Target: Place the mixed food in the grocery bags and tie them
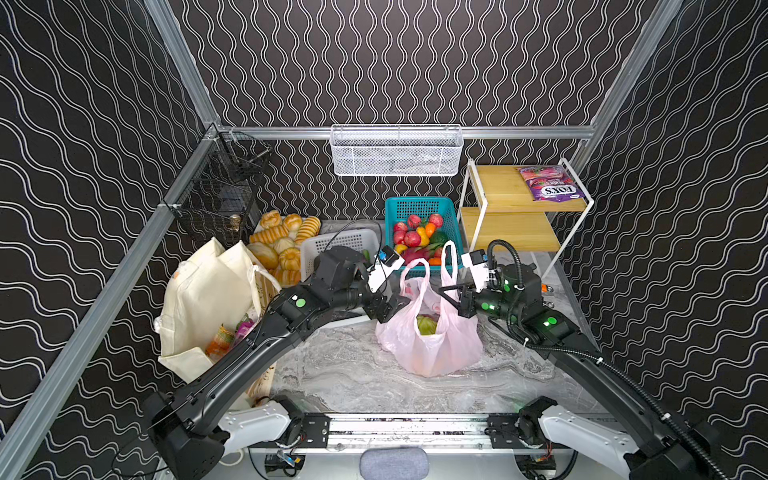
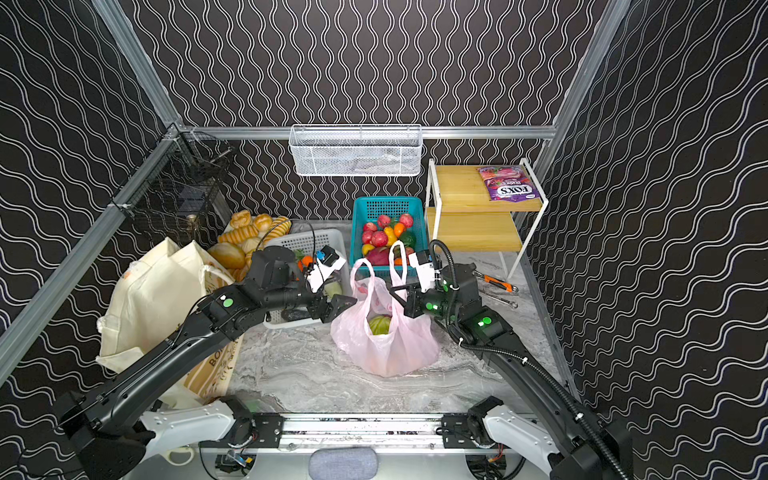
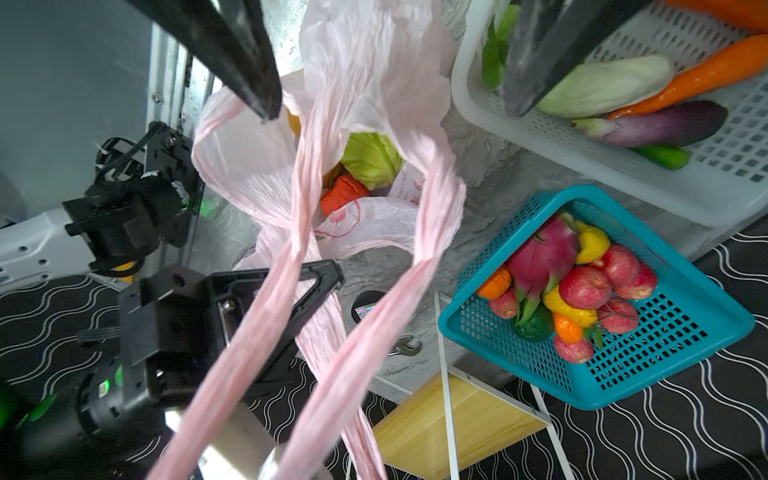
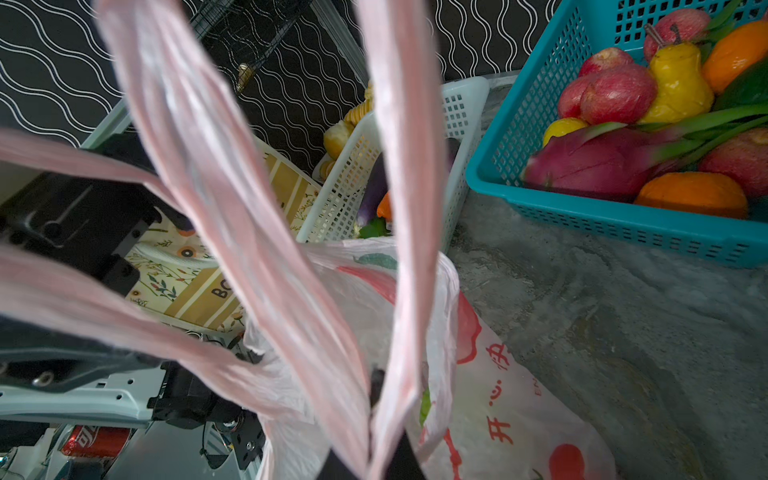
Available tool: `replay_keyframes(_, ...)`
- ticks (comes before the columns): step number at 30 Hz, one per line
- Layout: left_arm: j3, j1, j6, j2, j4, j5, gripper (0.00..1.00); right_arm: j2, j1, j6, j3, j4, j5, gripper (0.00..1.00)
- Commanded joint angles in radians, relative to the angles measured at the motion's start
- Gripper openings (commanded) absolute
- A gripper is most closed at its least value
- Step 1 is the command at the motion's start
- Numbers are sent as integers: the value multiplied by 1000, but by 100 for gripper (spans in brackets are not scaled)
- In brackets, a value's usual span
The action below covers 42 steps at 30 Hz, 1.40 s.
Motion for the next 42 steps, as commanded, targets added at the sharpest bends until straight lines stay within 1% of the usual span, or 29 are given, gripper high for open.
replay_keyframes(1, -56, 0, 41, -34, 121, 15, 90, 1, 0, 8, -3, 34, 1, 7)
replay_keyframes(3, -93, 1, 33, -42, 167, 37, 98, 0, 2, 9, -3, 34, -4, 7)
replay_keyframes(5, -112, 0, 0, -34, 200, 59, 99, -1, 0, 10, -4, 36, -9, 7)
replay_keyframes(7, -121, -12, -30, -19, 230, 42, 99, 0, 2, 11, -5, 38, -8, 7)
replay_keyframes(9, -134, -41, -28, -15, 256, -19, 99, 3, 1, 9, -4, 35, -9, 7)
replay_keyframes(11, -175, -79, -18, -30, 326, -89, 99, 5, 1, 11, -1, 31, -8, 7)
replay_keyframes(13, -205, -108, -12, -36, 385, -117, 99, 4, 1, 9, -1, 32, -7, 7)
replay_keyframes(15, -210, -132, 2, -22, 398, -141, 99, 3, 1, 9, -1, 30, -5, 7)
replay_keyframes(18, -208, -183, 21, 2, 419, -248, 99, 1, 1, 8, -1, 28, -6, 7)
replay_keyframes(21, -240, -218, 40, 9, 508, -355, 99, -2, 1, 8, -3, 31, -11, 7)
replay_keyframes(23, -242, -227, 64, 27, 532, -377, 99, -6, 1, 8, -7, 38, -22, 7)
replay_keyframes(25, -221, -229, 64, 44, 511, -375, 95, -7, 1, 4, -5, 35, -27, 7)
replay_keyframes(29, -197, -231, 81, 57, 478, -346, 76, -3, 1, -22, 8, 1, -32, 7)
replay_keyframes(31, -187, -230, 87, 60, 454, -321, 71, 1, 1, -35, 17, -19, -30, 7)
replay_keyframes(35, -164, -229, 67, 63, 400, -325, 62, 3, 1, -40, 23, -31, -22, 8)
replay_keyframes(39, -173, -230, 56, 47, 399, -323, 55, 5, 1, -41, 25, -30, -19, 8)
replay_keyframes(42, -151, -230, 52, 51, 362, -308, 51, 14, 1, -62, 42, -61, -12, 8)
